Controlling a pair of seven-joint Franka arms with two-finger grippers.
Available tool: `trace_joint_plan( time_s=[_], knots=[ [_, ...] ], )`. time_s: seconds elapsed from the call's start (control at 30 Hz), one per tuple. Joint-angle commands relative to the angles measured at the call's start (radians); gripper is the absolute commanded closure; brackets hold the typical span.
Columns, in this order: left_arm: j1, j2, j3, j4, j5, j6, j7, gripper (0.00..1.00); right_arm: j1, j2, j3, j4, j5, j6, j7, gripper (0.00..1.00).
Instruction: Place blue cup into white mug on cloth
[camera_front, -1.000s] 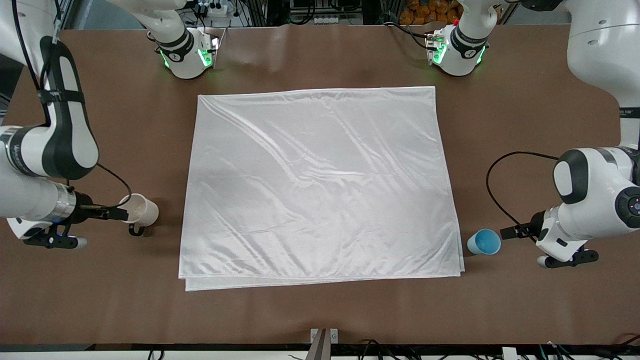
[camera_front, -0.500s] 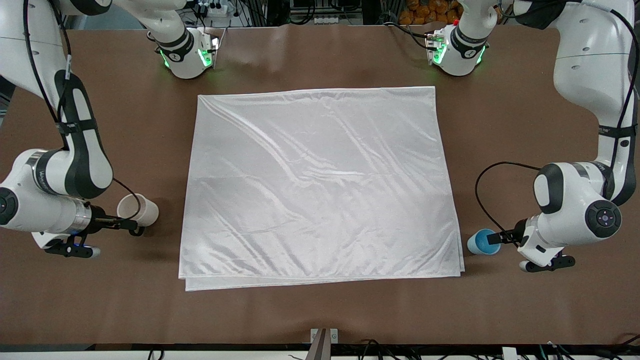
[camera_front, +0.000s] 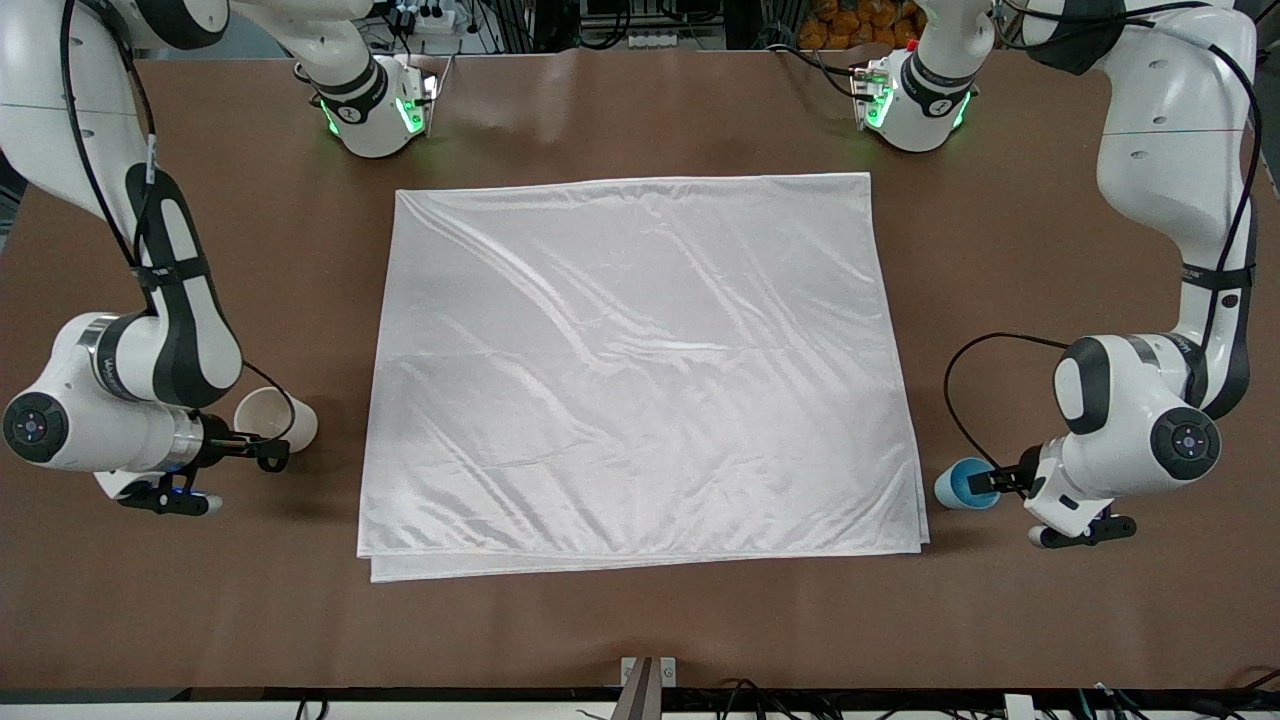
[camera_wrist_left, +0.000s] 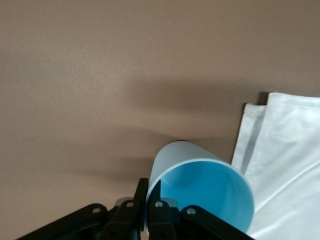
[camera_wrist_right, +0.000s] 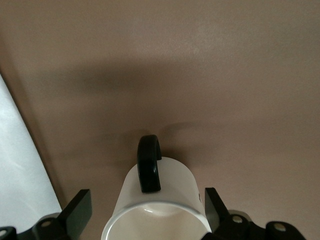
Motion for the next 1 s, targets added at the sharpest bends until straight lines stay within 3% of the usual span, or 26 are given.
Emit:
trace_joint_plan(
  time_s=[0.0,0.33,0.7,0.97],
  knots=[
    [0.000,-0.001,0.002,0.010,0.008,0.003,0.014,1.00,-0.002,0.013,0.009,0.026,0.006,-0.005,-0.011,1.00],
    [-0.001,-0.066,0.001,0.011,0.011,0.002,0.017,1.00,0.038,-0.002,0.014,0.035,0.015,-0.020,0.019,1.00],
    [-0.001,-0.138,-0.002,0.011,0.065,-0.009,0.068,1.00,0.136,-0.002,0.023,0.093,0.018,-0.102,0.228,1.00],
    [-0.010,-0.185,-0.007,0.011,0.067,-0.044,0.071,1.00,0.162,-0.003,0.100,0.159,0.080,-0.168,0.398,1.00]
  ],
)
